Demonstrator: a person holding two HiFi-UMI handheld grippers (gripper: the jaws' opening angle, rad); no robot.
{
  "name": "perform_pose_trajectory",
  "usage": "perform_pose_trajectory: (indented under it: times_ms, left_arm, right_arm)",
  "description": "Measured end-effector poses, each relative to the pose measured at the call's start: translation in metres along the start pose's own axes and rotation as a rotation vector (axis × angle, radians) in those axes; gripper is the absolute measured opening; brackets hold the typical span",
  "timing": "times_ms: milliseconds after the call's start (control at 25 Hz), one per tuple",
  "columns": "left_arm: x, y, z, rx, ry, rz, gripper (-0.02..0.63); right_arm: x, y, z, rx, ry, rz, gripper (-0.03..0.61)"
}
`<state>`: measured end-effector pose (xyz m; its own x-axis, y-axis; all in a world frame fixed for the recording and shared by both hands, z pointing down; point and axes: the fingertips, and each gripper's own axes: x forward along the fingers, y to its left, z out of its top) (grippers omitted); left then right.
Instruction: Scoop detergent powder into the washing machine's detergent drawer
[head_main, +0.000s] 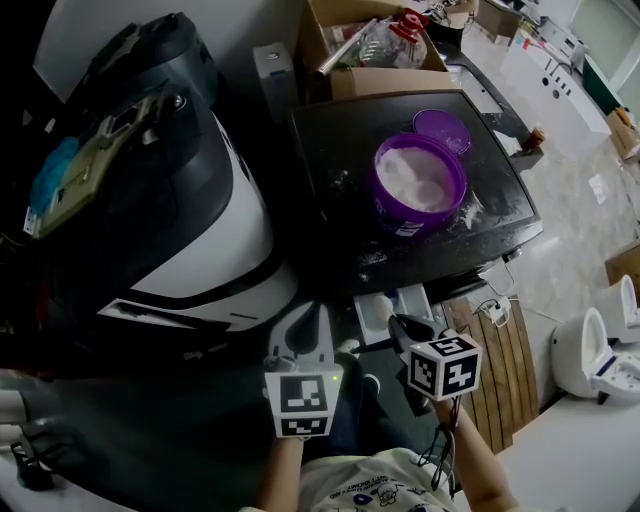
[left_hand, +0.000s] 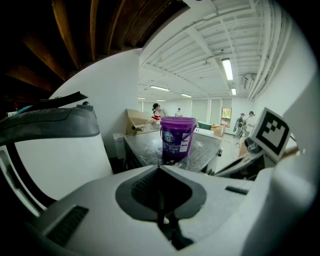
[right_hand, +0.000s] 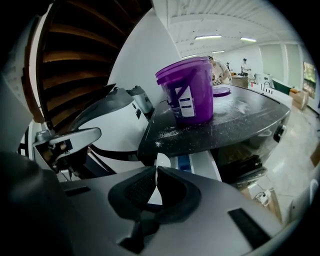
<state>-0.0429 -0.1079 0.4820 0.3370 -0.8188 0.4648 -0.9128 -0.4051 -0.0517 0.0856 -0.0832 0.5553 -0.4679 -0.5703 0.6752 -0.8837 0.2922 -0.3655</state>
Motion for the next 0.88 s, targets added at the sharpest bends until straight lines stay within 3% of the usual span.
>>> perform_pose_trajectory:
  times_ms: [520, 880]
  left_arm:
    - [0.000, 0.003, -0.008, -0.007, 0.011, 0.002, 0.002]
    - [0.001, 0.007, -0.008, -0.006, 0.010, 0.008, 0.002]
  right_arm:
    - [0.014, 0.004, -0.008, -0.265, 0.077, -0.117, 0.021]
    - [0.026, 0.006, -0.015, -0.583, 0.123, -0.207, 0.021]
